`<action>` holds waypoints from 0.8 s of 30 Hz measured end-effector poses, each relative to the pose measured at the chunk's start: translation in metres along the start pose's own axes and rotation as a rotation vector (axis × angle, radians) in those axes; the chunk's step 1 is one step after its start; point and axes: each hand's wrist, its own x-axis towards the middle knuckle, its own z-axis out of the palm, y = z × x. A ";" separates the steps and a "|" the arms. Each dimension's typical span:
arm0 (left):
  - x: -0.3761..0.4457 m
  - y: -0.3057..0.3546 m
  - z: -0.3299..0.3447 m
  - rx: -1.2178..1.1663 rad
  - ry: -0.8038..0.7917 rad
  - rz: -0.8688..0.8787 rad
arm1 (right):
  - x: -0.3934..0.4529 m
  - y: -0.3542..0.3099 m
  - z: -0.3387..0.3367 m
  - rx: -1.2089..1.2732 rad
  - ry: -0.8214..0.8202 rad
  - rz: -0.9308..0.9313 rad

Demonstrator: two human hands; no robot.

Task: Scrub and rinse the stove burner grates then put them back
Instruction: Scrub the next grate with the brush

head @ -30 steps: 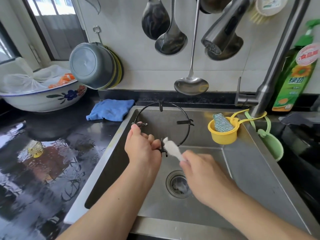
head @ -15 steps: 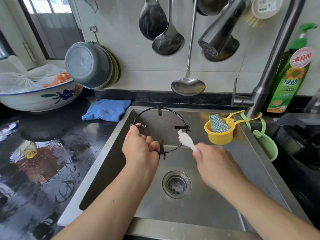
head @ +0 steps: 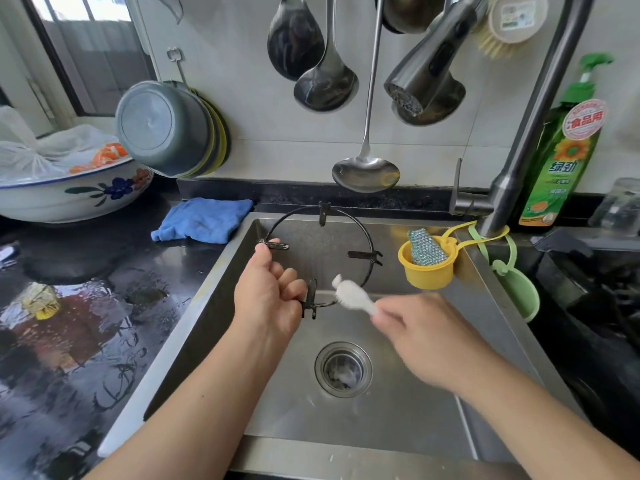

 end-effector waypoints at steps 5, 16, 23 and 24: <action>0.001 0.002 0.003 0.018 -0.042 0.010 | 0.007 0.003 -0.004 -0.065 0.005 0.040; 0.002 0.005 0.000 0.060 -0.040 0.036 | 0.010 0.011 0.004 -0.067 -0.006 0.061; 0.005 0.001 -0.005 0.161 0.023 0.058 | 0.012 0.025 -0.003 0.010 0.111 0.159; 0.005 0.002 -0.006 0.165 0.039 0.066 | 0.011 0.024 -0.004 0.041 0.134 0.173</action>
